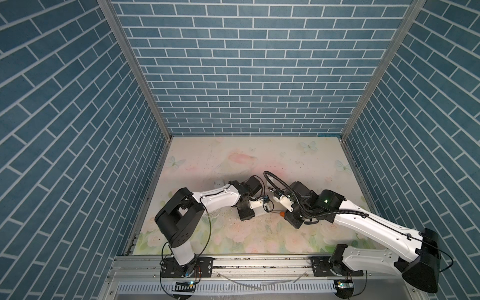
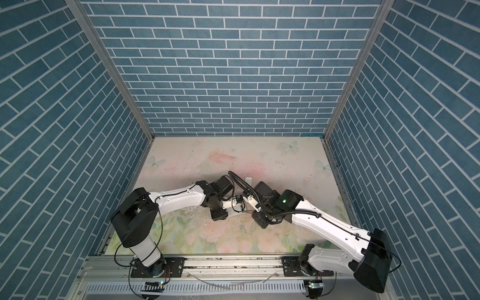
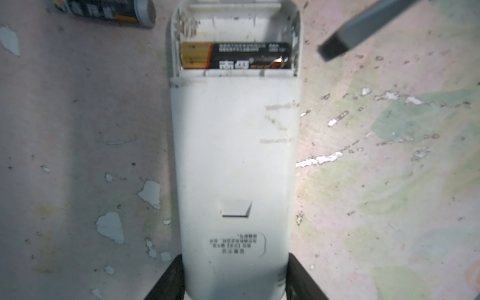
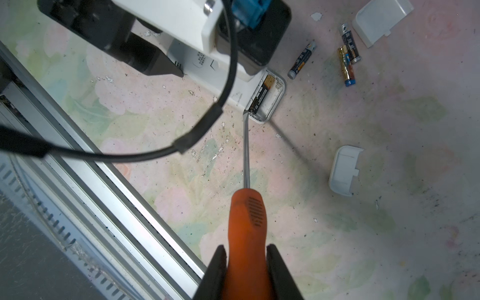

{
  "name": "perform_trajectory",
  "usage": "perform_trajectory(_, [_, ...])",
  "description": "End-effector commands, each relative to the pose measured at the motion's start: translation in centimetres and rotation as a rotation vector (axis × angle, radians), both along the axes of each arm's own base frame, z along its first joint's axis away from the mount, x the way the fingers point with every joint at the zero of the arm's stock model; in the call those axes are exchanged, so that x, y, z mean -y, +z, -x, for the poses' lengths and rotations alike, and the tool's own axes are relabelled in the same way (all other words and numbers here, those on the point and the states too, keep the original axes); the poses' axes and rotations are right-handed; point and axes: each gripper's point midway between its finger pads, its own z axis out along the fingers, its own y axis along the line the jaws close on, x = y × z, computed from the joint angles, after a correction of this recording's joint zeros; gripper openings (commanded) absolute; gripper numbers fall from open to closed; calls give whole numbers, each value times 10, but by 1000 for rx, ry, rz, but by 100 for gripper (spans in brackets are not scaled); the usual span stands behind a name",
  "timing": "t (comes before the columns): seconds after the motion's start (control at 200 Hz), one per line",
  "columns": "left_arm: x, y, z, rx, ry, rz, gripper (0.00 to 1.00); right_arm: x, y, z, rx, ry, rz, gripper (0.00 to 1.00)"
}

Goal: Unload the batteries from the remote control

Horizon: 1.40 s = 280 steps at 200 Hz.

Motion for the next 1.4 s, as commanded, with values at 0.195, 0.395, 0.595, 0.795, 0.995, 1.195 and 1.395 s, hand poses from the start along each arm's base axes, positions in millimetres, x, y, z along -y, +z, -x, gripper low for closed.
perform_trajectory(0.195, [-3, -2, -9, -2, 57, -63, 74, 12, 34, 2, 77, -4, -42, 0])
perform_trajectory(0.395, [-14, 11, -13, 42, 94, -101, 100, 20, 51, -5, 162, -7, -60, 0])
perform_trajectory(0.595, [-30, 54, -33, 180, 244, -74, 100, 23, 67, -14, 217, -20, -80, 0])
perform_trajectory(0.795, [-13, 141, -44, 231, 551, 291, 100, 13, 82, -33, 269, -60, -138, 0])
perform_trajectory(0.995, [53, 226, -50, 20, 758, 884, 99, 1, 104, -60, 388, -112, -209, 0])
perform_trajectory(1.195, [80, 255, -60, -155, 867, 1095, 95, -2, 128, -84, 544, -178, -284, 0])
perform_trajectory(1.395, [95, 267, -72, -318, 978, 1283, 73, -3, 141, -99, 623, -236, -326, 0])
